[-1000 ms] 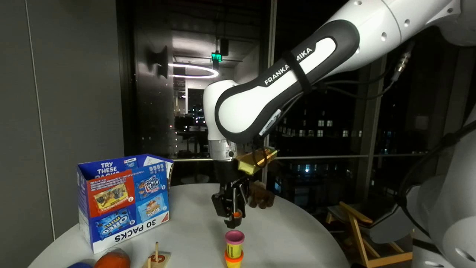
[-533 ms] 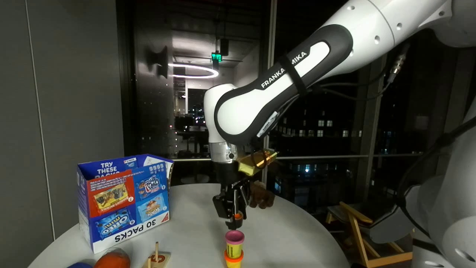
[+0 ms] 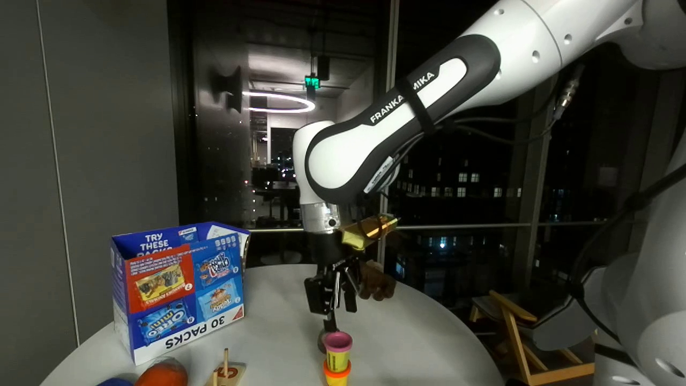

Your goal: Stack three objects

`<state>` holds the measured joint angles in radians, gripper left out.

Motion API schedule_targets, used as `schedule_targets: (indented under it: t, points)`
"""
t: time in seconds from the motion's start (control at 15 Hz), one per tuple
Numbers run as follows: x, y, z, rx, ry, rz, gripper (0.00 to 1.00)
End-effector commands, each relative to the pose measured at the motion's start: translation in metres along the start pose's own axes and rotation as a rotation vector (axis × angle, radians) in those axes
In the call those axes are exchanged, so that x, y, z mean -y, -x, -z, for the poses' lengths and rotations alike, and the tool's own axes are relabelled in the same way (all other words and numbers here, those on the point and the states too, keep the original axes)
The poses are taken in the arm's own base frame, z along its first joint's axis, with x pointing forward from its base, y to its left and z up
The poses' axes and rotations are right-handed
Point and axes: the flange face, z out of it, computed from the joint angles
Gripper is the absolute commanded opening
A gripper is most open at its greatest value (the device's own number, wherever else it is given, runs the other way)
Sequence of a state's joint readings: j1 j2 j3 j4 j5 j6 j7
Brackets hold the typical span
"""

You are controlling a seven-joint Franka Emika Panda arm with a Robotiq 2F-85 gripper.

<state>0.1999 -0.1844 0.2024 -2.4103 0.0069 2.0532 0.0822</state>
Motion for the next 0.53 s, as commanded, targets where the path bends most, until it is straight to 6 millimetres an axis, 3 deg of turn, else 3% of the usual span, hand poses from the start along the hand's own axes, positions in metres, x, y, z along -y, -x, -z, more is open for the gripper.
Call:
schedule_targets:
  t: [0.0,0.33,0.47]
  points:
    - [-0.001,-0.003,0.007,0.015,-0.033,0.008,1.0]
    - [0.001,0.008,0.01,-0.004,-0.024,-0.029,1.0]
    - [0.006,0.013,0.003,-0.001,-0.018,-0.036,1.0]
